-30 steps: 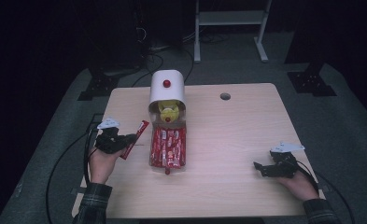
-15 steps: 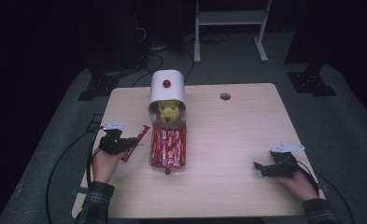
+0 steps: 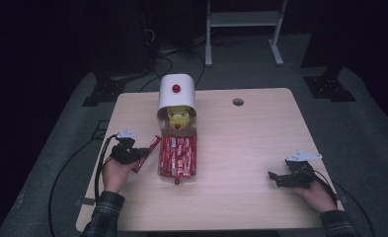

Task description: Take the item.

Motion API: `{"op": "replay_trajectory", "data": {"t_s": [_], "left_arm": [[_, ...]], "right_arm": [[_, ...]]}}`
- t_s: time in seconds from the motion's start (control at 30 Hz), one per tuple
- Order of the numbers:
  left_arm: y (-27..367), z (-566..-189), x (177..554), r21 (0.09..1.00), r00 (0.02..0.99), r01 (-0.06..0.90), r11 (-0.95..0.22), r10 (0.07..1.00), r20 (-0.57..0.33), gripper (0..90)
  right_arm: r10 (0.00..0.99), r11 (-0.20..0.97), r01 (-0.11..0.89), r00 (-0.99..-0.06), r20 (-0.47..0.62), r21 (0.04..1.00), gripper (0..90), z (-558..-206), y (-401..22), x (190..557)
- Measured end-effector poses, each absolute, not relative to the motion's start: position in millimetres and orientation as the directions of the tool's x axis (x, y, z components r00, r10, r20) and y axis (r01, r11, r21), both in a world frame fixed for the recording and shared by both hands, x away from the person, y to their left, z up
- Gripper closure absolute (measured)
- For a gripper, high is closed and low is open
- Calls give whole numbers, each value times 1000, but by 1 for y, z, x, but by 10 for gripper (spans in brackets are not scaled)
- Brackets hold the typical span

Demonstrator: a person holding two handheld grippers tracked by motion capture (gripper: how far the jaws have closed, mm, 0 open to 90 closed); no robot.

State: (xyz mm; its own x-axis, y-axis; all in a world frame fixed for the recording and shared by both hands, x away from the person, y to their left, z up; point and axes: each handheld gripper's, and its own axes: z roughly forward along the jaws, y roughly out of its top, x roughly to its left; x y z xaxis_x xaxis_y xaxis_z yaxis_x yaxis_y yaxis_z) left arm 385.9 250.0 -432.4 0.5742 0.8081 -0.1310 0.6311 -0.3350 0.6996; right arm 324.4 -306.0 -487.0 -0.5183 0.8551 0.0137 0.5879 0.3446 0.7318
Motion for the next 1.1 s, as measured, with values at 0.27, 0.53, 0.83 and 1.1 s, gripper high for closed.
{"op": "replay_trajectory", "data": {"t_s": [0.27, 0.53, 0.83, 1.1], "left_arm": [[248, -437, 389, 691, 572, 638, -341, 810, -128, 875], [246, -446, 394, 673, 566, 654, -345, 814, -133, 875], [244, -454, 396, 657, 559, 670, -347, 817, -139, 874], [242, -457, 397, 649, 560, 673, -354, 817, -135, 872]], "right_arm": [[855, 345, 587, -519, 13, 732, 114, -487, -306, 324], [855, 346, 587, -519, 12, 732, 114, -487, -306, 324], [855, 346, 587, -519, 12, 732, 114, -487, -306, 324], [855, 345, 587, -519, 13, 732, 114, -487, -306, 324]]}}
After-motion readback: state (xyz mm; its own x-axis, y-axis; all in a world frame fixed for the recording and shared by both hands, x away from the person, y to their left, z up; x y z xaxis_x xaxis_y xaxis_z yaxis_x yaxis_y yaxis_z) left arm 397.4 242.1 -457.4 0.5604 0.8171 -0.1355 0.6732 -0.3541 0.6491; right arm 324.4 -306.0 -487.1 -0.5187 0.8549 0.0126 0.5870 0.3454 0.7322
